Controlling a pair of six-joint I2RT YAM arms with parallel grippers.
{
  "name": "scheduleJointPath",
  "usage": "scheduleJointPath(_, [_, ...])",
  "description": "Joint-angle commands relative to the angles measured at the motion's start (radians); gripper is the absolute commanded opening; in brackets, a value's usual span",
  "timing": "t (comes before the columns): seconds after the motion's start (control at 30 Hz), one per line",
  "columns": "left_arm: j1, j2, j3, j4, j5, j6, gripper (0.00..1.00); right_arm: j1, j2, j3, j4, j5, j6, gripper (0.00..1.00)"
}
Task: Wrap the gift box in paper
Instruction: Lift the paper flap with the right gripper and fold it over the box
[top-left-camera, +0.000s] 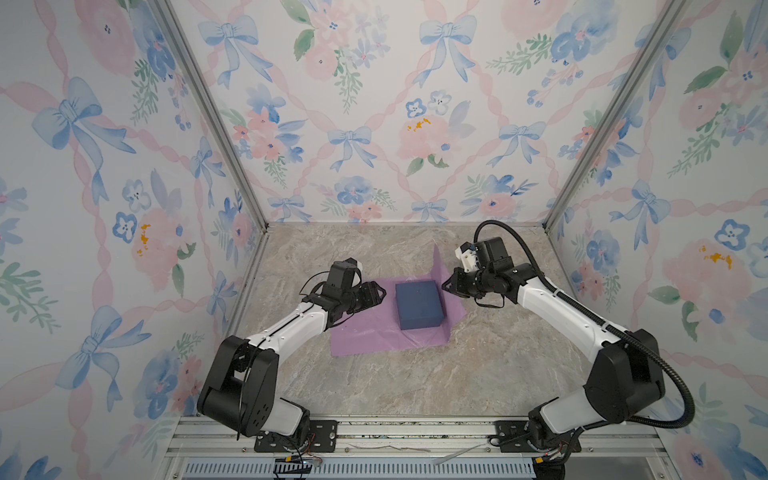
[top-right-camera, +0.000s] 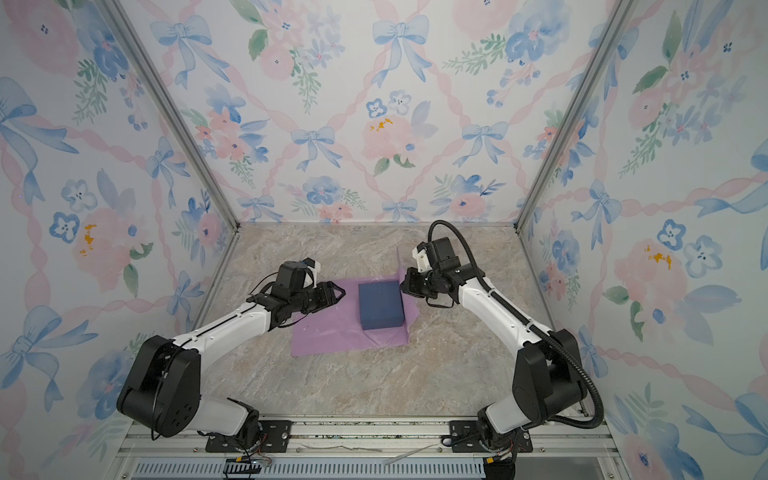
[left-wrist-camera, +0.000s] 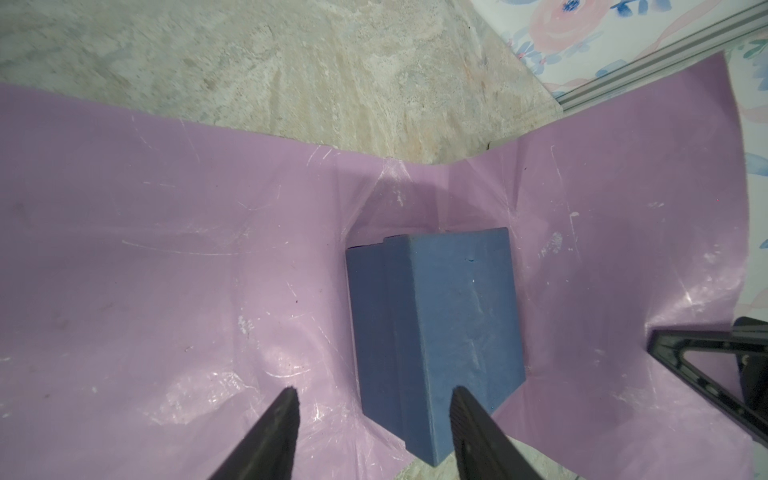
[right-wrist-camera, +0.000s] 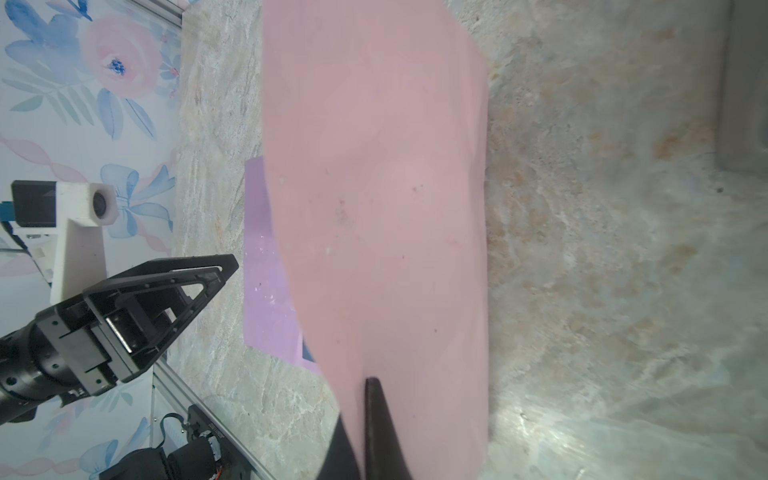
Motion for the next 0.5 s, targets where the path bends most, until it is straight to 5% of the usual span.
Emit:
scheduleJointPath(0.0, [0.011, 0.0, -0.02, 0.005, 0.014, 0.017, 0.6, 0.046, 0.029, 0.018, 0.049, 0.044, 0.105, 0.0])
scheduleJointPath(0.47, [0.033, -0.024, -0.048, 0.035, 0.041, 0.016, 0.61, 0.156, 0.149, 0.029, 0.181, 0.059, 0.182, 0.0])
